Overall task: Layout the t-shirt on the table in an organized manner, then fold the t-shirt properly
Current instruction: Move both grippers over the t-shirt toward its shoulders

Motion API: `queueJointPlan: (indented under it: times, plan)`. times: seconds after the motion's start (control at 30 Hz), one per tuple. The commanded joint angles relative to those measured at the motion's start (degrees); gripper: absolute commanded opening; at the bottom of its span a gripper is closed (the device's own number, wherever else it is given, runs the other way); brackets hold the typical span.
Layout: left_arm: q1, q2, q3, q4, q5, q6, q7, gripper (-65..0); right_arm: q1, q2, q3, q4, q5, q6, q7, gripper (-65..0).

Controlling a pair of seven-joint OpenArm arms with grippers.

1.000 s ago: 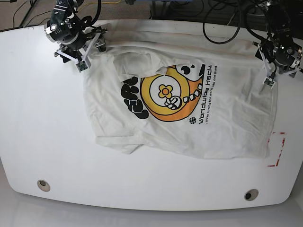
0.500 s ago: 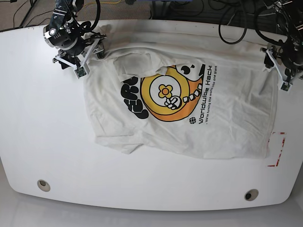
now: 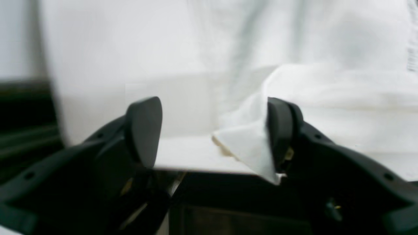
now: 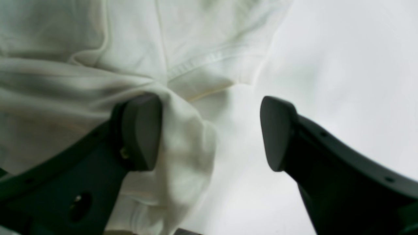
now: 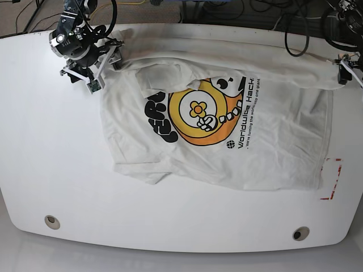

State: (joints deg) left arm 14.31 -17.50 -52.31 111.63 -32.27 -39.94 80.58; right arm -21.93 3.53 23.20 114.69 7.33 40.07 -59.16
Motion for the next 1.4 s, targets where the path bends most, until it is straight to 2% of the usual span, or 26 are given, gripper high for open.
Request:
queueJointPlan:
  times: [0.0, 0.13, 0.47, 0.6, 0.73, 0.97, 1.17, 1.37]
  plan:
    - [-0.9, -0.7, -0.8, 0.7, -1.5, -0.1, -0.6, -24.2, 0.3, 0.6, 0.1, 1.0, 0.4, -0.1, 0.7, -20.6]
    - [-1.8, -0.1, -0.7, 0.7, -4.1, -0.1, -0.6, -24.0, 0.3, 0.6, 0.1, 1.0, 0.4, -0.1, 0.7, -20.6]
    - [-1.6, 4.4, -0.7, -2.6, -9.3, -0.1, -0.6, -23.6, 0.3, 0.5, 0.1, 1.0, 0.4, -0.1, 0.7, -20.6]
    - [-1.9, 6.6, -1.0, -6.2, -9.7, -0.1, -0.6, -23.7, 0.3, 0.5, 0.1, 1.0, 0.4, -0.1, 0.7, -20.6]
    - [-1.9, 7.1, -1.5, -8.0, -10.3, -0.1, -0.6, -23.7, 0.4, 0.5, 0.1, 1.0, 0.4, -0.1, 0.7, -20.6]
    - [-3.5, 6.1, -5.3, -9.3, -11.6, -0.1, -0.6, -24.0, 0.4, 0.6, 0.1, 1.0, 0.4, -0.1, 0.7, -20.6]
    - [-7.4, 1.5, -6.5, -9.4, -9.3, -0.1, -0.6, -24.0, 1.3, 0.5, 0.0, 1.0, 0.4, -0.1, 0.7, -20.6]
    - [-11.7, -2.5, -4.2, -9.4, -4.1, -0.1, -0.6, -24.2, 3.6, 0.2, 0.1, 1.0, 0.4, -0.1, 0.7, -20.6]
